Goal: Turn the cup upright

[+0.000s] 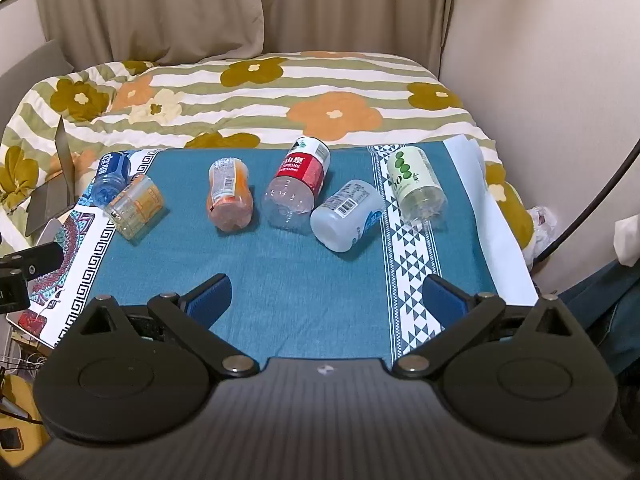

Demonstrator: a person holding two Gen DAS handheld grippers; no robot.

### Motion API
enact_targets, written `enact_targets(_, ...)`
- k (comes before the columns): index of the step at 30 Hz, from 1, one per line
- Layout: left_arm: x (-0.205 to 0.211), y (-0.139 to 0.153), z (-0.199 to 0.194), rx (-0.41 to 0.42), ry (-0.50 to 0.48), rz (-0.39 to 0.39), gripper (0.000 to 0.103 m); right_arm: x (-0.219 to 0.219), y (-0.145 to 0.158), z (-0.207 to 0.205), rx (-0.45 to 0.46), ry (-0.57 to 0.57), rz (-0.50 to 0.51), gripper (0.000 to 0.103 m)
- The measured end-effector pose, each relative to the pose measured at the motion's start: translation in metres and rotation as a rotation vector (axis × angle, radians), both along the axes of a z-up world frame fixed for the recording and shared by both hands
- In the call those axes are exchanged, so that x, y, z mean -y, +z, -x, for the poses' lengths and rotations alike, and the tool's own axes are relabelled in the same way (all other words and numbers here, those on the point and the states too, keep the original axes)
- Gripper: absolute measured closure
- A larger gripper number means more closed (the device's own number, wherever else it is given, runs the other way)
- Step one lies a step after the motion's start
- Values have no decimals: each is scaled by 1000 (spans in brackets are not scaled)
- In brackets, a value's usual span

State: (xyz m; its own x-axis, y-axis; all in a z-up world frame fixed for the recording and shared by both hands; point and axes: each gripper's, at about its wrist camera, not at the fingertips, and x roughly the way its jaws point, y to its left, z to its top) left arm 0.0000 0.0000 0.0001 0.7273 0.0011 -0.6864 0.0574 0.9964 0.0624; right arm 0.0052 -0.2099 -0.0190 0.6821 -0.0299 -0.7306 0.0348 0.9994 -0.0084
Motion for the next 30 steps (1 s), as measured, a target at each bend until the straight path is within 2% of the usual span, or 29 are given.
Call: enact_targets(30, 0, 1, 1, -1, -3, 7, 0, -2, -2, 0, -3, -1, 1, 0)
